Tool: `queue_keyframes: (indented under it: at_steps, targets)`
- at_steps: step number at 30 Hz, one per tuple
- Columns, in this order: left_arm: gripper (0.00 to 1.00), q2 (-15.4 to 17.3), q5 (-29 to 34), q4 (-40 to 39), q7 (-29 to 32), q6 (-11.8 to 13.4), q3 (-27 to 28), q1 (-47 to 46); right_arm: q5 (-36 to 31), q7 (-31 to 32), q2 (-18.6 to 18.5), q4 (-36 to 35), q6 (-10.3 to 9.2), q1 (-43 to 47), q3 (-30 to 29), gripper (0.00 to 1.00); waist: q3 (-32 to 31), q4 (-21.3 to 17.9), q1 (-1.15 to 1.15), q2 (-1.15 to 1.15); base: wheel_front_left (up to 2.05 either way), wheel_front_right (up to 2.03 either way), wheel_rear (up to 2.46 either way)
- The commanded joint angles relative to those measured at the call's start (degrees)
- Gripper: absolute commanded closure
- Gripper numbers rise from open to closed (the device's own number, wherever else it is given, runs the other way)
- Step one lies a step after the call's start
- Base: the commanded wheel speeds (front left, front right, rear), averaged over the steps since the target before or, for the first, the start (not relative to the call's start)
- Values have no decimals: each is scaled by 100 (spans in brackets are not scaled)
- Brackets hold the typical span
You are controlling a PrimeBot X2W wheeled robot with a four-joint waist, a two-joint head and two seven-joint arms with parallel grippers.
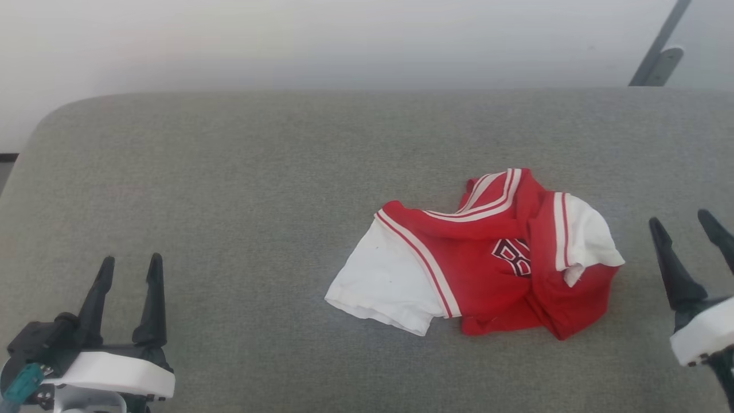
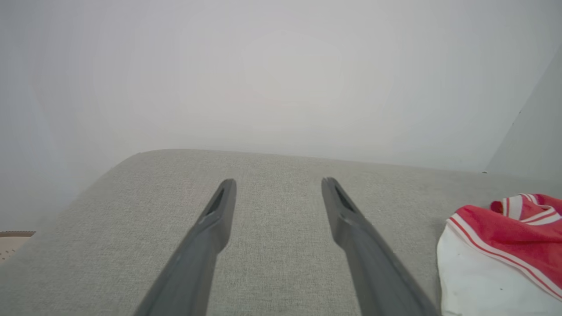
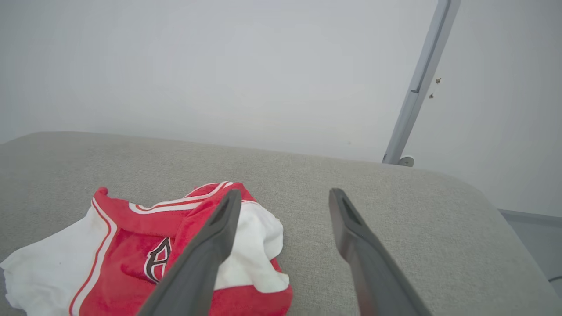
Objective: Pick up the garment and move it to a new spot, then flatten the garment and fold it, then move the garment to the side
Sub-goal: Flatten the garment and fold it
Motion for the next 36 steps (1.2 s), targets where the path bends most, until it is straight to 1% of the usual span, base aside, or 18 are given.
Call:
queue_keyframes:
  at_steps: [1, 4, 9, 15, 20, 27, 30, 34, 35, 36]
  targets:
    - [0, 10, 22, -21, -26, -9, 32, 48, -47, -109, 81, 6, -2, 83, -40, 0, -16, -46, 0, 0, 0, 0, 0]
    - [0, 8, 33, -60, -26, -9, 34, 39, -157, -311, 278, 37, -2, 266, -70, 0, 17, -97, 0, 0, 0, 0, 0]
    - [0, 14, 38, -70, -26, -9, 32, -27, -241, -557, 483, 104, -2, 452, -100, 0, 87, -138, 0, 0, 0, 0, 0]
    - [0, 37, 26, -48, -26, -9, 16, -79, -168, -661, 442, 319, -2, 385, 18, 0, 122, -149, 0, 0, 0, 0, 0]
    - [0, 44, 16, -61, -26, -9, -40, -108, -85, -404, 371, 396, -2, 273, 192, 0, 166, -92, 0, 0, 0, 0, 0]
    - [0, 36, 1, -42, -26, -9, -138, -193, 269, 119, 71, 414, -2, 58, 749, 0, 259, 82, 0, 0, 0, 0, 0]
    - [0, 34, -13, -28, -26, -9, -148, -201, 356, 318, -68, 457, -2, -6, 915, 0, 290, 156, 0, 0, 0, 0, 0]
    - [0, 32, -29, -23, -26, -9, -149, -216, 421, 508, -153, 518, -2, -63, 1077, 0, 317, 224, 0, 0, 0, 0, 0]
    - [0, 31, -30, -19, -26, -9, -155, -221, 432, 558, -182, 534, -2, -95, 1109, 4, 332, 247, 0, 0, 0, 0, 0]
    - [0, 26, -31, -14, -26, -9, -162, -237, 434, 599, -205, 551, -2, -134, 1135, 16, 348, 272, 0, 0, 0, 0, 0]
